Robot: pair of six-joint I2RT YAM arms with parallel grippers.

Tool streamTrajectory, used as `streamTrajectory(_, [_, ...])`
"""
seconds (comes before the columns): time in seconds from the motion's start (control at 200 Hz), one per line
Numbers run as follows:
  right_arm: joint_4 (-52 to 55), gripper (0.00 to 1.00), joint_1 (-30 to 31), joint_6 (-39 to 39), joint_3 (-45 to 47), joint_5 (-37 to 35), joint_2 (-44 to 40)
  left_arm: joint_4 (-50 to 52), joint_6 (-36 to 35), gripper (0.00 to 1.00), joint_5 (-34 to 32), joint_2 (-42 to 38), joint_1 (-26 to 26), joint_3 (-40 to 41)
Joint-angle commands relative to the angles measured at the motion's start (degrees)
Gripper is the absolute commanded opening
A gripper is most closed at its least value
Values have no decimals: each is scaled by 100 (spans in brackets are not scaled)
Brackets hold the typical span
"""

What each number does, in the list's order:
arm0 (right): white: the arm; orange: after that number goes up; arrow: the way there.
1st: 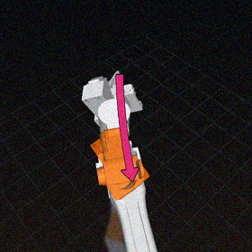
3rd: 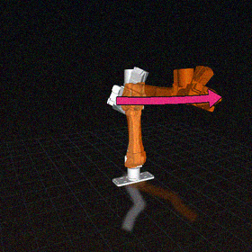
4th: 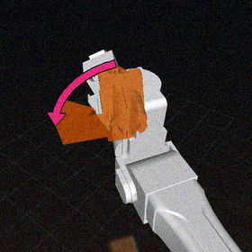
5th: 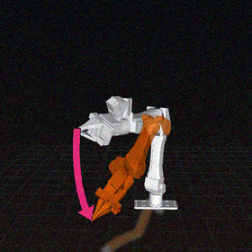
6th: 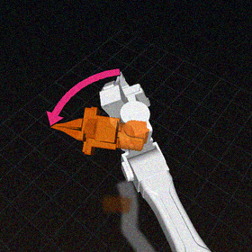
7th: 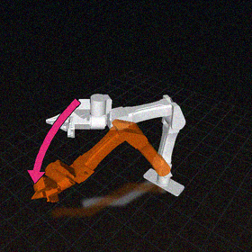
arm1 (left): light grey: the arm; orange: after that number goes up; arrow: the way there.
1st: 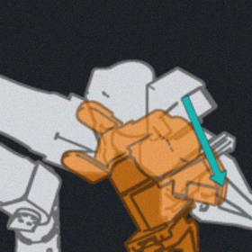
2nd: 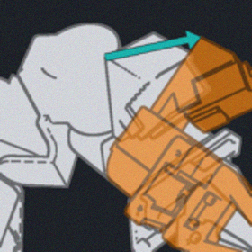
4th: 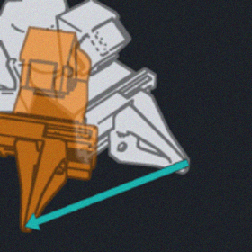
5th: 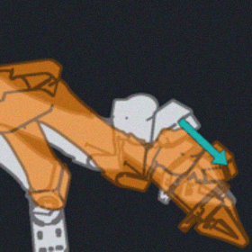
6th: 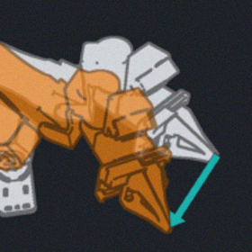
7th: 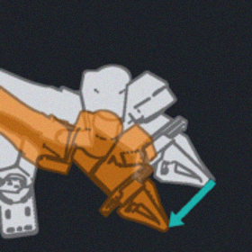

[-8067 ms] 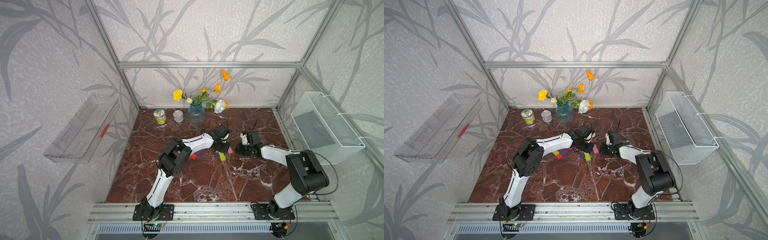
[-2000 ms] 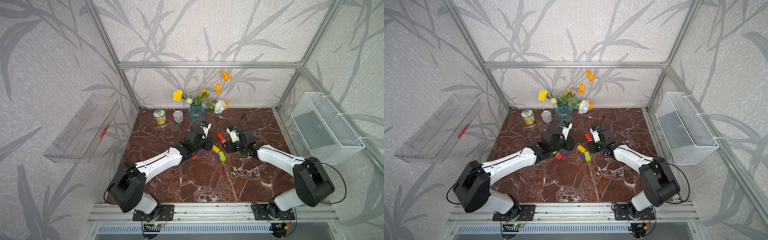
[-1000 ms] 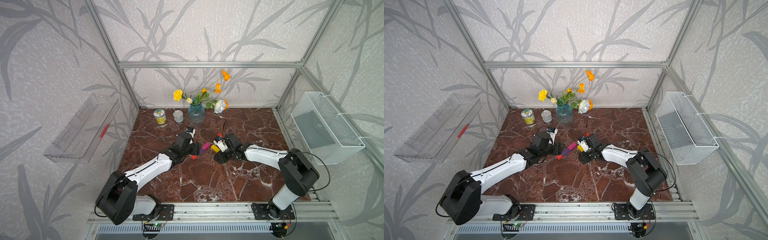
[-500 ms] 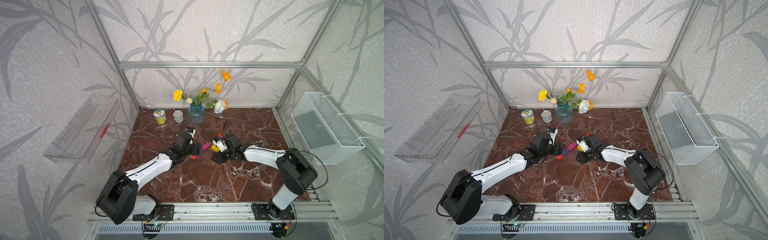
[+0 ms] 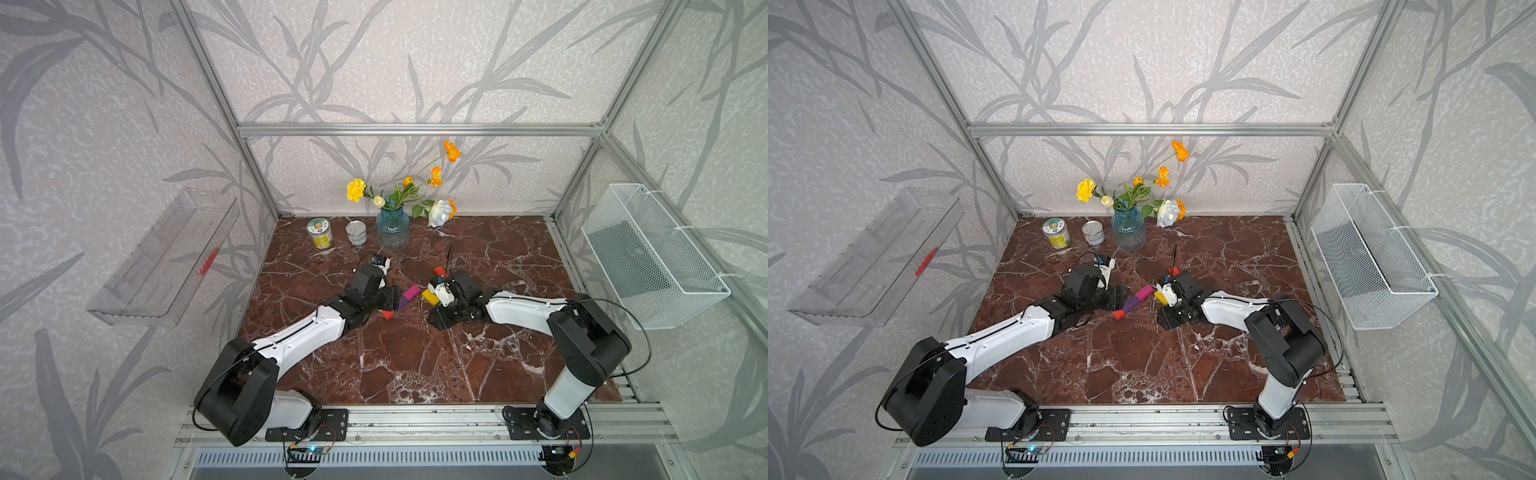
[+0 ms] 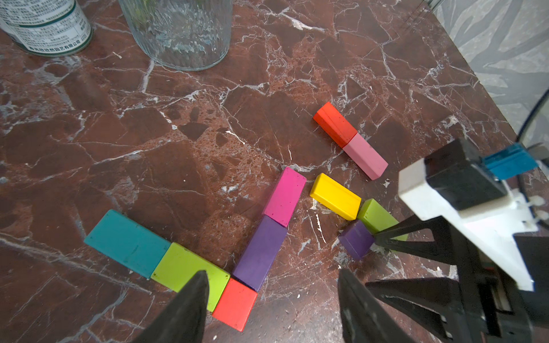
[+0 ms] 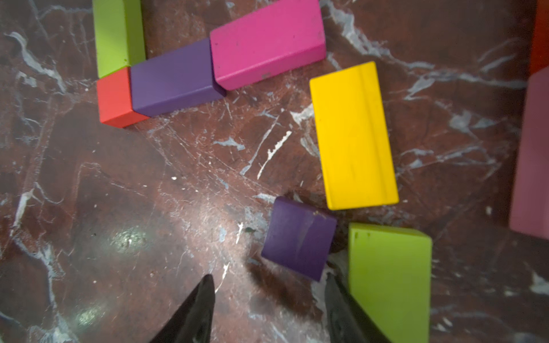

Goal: Assemble the letter v with building blocks
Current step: Pick up the building block from the center of the board.

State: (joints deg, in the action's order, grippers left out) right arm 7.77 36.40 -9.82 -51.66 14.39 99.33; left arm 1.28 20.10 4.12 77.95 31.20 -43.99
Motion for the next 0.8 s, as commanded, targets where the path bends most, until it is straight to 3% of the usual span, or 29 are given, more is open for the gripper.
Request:
streamTrajectory(0.0, [85, 59, 16, -8, -181, -107, 179, 4, -41, 68, -18, 46, -37, -110])
streamTrajectory(0.235, [22, 59, 25, 59, -314, -114, 360, -14, -50, 68, 20, 106, -54, -151])
streamTrajectory(0.795, [599, 44, 533, 462, -608, -1488, 552, 48, -42, 68, 97, 263, -65, -242])
